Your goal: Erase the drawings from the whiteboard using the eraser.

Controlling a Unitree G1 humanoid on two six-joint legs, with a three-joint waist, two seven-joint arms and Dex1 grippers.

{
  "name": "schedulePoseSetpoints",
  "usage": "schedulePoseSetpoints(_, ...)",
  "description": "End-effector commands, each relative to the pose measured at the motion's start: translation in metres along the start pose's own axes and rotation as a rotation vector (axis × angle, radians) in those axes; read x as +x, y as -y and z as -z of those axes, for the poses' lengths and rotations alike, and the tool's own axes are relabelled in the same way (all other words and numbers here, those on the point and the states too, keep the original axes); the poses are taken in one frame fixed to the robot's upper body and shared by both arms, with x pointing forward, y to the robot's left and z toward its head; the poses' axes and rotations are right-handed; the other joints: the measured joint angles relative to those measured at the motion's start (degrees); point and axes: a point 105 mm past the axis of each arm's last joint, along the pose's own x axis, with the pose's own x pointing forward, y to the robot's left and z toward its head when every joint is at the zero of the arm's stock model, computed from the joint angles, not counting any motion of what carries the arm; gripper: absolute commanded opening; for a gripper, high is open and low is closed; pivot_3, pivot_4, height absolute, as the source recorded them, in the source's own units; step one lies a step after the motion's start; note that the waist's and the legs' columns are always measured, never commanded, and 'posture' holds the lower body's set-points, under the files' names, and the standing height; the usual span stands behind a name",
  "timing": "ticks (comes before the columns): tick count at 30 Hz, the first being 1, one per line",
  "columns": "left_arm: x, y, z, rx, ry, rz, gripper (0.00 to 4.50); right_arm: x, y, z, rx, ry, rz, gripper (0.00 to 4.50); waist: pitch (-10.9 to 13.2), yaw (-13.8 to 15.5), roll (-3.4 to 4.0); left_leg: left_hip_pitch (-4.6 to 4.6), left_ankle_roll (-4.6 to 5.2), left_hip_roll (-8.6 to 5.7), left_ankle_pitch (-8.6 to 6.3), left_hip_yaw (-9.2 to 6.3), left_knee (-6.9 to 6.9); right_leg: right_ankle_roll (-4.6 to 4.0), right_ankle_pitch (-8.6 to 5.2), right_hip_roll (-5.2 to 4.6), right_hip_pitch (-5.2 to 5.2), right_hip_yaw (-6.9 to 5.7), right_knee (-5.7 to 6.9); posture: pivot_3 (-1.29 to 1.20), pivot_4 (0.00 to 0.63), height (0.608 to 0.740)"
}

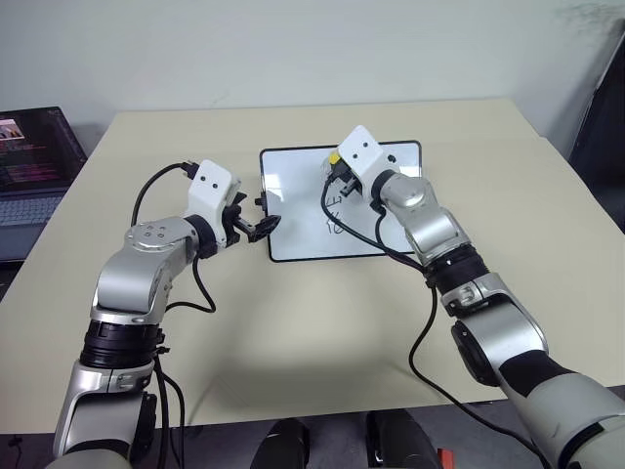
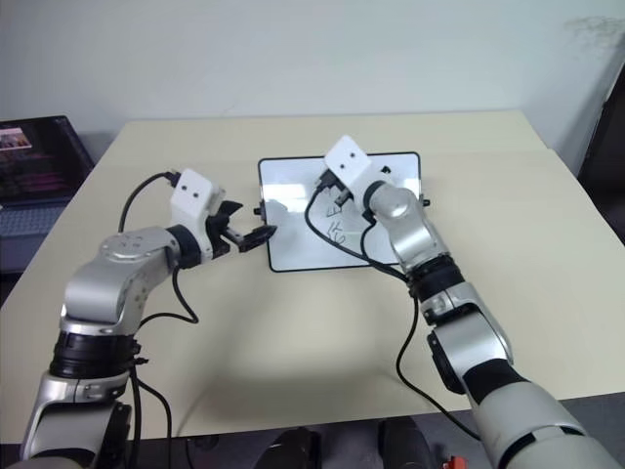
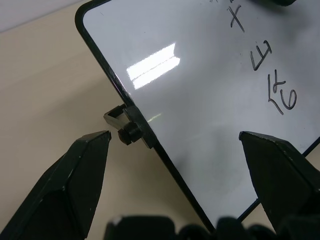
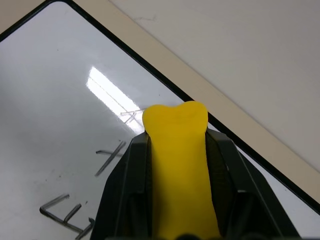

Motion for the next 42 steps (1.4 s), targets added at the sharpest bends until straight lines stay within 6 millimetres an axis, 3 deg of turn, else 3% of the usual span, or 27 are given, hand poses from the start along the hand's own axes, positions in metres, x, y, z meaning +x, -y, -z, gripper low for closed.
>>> schedulePoseSetpoints(1, -0.004, -0.003, -0.014, 0.034, 0.053, -0.017, 4.5, 0.007, 0.004, -0.019, -0.03, 0.044, 0.019, 1.12, 0.0, 0.0, 0.0, 0.0, 0.0, 0.0, 0.0, 0.0, 0.0, 0.0, 0.0, 0.0, 0.0, 0.0, 0.01, 0.0, 0.15, 0.74)
schedulePoseSetpoints(9, -0.004, -0.001, -0.014, 0.037, 0.053, -0.014, 4.5, 0.009, -0.025, 0.012, -0.062, -0.074, -0.15, 1.12, 0.0, -0.2, 0.0, 0.04, 0.0, 0.01, 0.0, 0.03, 0.01, 0.0, 0.0, 0.01, 0.02, 0.02, 0.03, 0.0, 0.15, 0.74)
schedulePoseSetpoints(13, -0.004, -0.001, -0.015, 0.037, 0.054, -0.011, 4.5, 0.007, -0.029, 0.017, -0.068, -0.087, -0.173, 1.12, 0.0, -0.2, 0.0, 0.12, 0.01, 0.02, 0.0, 0.01, 0.02, -0.01, 0.01, 0.01, 0.08, 0.01, 0.07, 0.0, 0.15, 0.74)
schedulePoseSetpoints(16, -0.004, 0.0, -0.015, 0.037, 0.056, -0.007, 4.5, 0.008, -0.023, 0.012, -0.067, -0.069, -0.145, 1.12, 0.0, -0.2, -0.01, 0.15, 0.01, 0.02, 0.0, -0.02, 0.04, -0.03, 0.05, 0.02, 0.13, -0.01, 0.08, 0.0, 0.15, 0.74)
schedulePoseSetpoints(20, -0.003, 0.001, -0.015, 0.038, 0.057, -0.003, 4.5, 0.008, 0.003, -0.003, -0.052, -0.016, -0.028, 1.12, 0.0, -0.1, -0.01, 0.15, -0.02, 0.01, 0.03, -0.07, 0.04, -0.05, 0.09, 0.02, 0.13, -0.04, 0.08, 0.0, 0.15, 0.74)
schedulePoseSetpoints(24, -0.002, 0.003, -0.015, 0.037, 0.057, 0.002, 4.5, 0.007, 0.015, -0.001, -0.041, -0.024, 0.016, 1.12, 0.0, 0.1, -0.01, 0.12, -0.03, 0.01, 0.03, -0.08, 0.04, -0.05, 0.09, 0.02, 0.13, -0.06, 0.06, 0.0, 0.15, 0.74)
schedulePoseSetpoints(33, -0.003, 0.005, -0.015, 0.037, 0.06, 0.009, 4.5, 0.002, -0.007, 0.03, -0.002, -0.106, -0.073, 1.12, 0.0, 0.2, -0.02, 0.12, -0.03, 0.02, 0.03, -0.07, 0.04, -0.05, 0.09, 0.02, 0.14, -0.06, 0.04, 0.0, 0.15, 0.74)
schedulePoseSetpoints(37, -0.003, 0.004, -0.016, 0.039, 0.061, 0.006, 4.5, -0.009, -0.037, 0.062, -0.045, -0.19, -0.212, 1.12, -0.2, 0.2, -0.1, 0.23, -0.03, 0.03, 0.03, -0.08, 0.05, -0.05, 0.09, 0.03, 0.29, -0.11, 0.03, 0.0, 0.15, 0.74)
schedulePoseSetpoints(42, -0.003, 0.003, -0.016, 0.038, 0.058, 0.006, 4.5, -0.013, -0.042, 0.06, -0.065, -0.177, -0.231, 1.12, -0.3, 0.2, -0.15, 0.48, 0.15, 0.03, -0.07, -0.1, 0.05, -0.08, 0.15, 0.07, 0.5, -0.11, 0.05, 0.0, 0.15, 0.74)
